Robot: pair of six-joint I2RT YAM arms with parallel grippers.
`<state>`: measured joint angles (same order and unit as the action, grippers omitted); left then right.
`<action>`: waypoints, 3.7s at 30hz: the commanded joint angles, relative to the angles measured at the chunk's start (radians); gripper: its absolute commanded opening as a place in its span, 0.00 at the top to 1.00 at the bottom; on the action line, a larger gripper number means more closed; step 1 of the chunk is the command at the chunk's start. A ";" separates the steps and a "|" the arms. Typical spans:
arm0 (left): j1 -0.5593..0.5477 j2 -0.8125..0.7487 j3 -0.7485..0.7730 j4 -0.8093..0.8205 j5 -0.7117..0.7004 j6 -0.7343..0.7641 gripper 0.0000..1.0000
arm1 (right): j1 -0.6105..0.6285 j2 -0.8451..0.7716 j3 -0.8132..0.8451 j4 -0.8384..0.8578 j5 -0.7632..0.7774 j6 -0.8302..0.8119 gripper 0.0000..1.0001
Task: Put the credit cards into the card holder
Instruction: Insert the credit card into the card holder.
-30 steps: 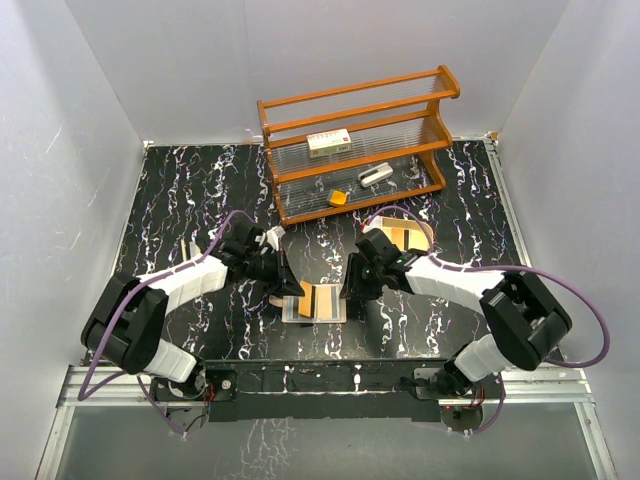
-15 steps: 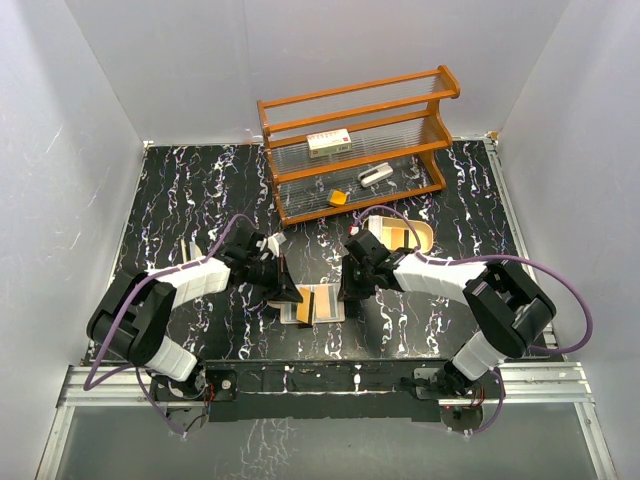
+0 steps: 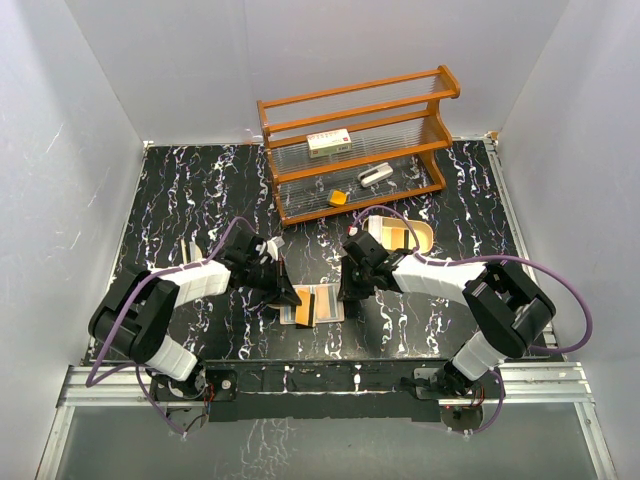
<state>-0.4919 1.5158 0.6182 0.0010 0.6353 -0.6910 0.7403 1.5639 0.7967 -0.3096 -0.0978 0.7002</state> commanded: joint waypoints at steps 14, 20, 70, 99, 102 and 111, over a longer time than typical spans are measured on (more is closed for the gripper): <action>0.004 0.024 -0.028 0.040 -0.110 -0.024 1.00 | 0.024 0.004 -0.011 0.035 0.023 0.000 0.87; 0.005 0.038 -0.024 0.046 -0.120 -0.040 1.00 | 0.026 0.003 -0.019 0.044 0.020 0.004 0.87; 0.006 0.081 0.016 0.060 -0.061 -0.059 1.00 | 0.040 0.004 -0.021 0.050 0.028 0.015 0.89; -0.016 -0.069 -0.033 0.058 -0.153 -0.165 0.53 | 0.040 -0.135 -0.062 0.110 0.004 0.124 0.85; -0.017 -0.055 -0.046 0.087 -0.136 -0.170 0.52 | 0.041 -0.131 -0.071 0.123 0.002 0.127 0.85; -0.028 0.001 -0.060 0.139 -0.125 -0.181 0.52 | 0.040 -0.070 -0.087 0.161 -0.012 0.128 0.85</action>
<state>-0.5083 1.4906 0.5652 0.1463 0.5133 -0.8764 0.7773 1.4685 0.7216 -0.2111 -0.1043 0.8204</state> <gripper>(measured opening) 0.476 0.145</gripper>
